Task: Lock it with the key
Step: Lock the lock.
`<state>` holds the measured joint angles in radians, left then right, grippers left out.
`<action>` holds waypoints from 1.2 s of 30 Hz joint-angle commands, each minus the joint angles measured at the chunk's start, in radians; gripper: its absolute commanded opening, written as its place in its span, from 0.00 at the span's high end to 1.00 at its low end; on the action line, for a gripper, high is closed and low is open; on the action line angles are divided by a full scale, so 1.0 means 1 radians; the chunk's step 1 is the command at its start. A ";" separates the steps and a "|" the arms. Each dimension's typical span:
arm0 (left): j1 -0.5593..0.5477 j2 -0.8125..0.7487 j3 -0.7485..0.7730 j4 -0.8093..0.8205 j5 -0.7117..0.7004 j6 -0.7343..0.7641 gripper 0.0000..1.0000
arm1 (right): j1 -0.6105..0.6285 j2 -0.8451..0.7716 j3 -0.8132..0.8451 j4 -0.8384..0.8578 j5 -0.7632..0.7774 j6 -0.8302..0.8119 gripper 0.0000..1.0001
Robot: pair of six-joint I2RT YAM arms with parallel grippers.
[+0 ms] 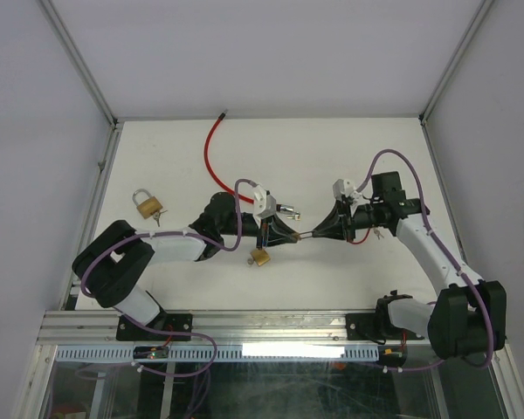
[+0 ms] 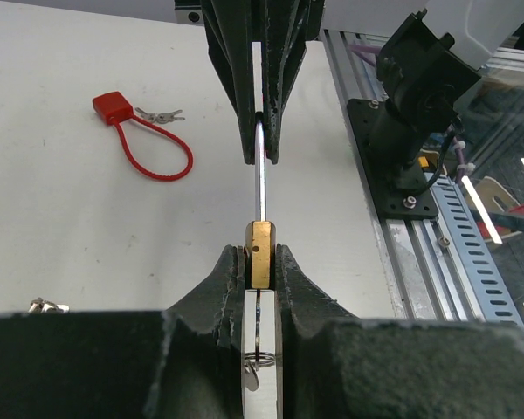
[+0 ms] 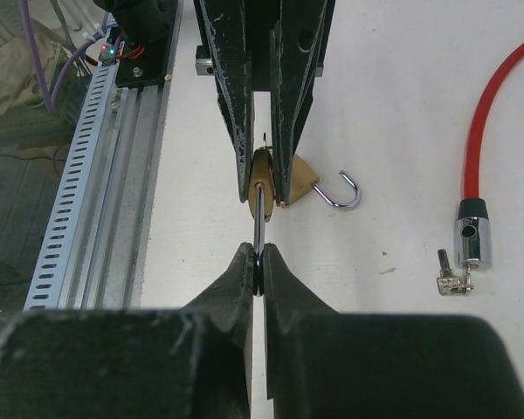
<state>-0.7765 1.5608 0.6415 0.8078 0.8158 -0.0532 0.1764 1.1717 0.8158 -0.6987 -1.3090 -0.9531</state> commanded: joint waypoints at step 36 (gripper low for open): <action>-0.007 -0.202 -0.141 0.144 -0.289 -0.044 0.23 | 0.085 -0.012 0.014 0.099 0.100 0.070 1.00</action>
<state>-0.7738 1.5318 0.5808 0.8146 0.6792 -0.0761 0.2943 1.2125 0.7620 -0.4828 -1.1648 -0.7986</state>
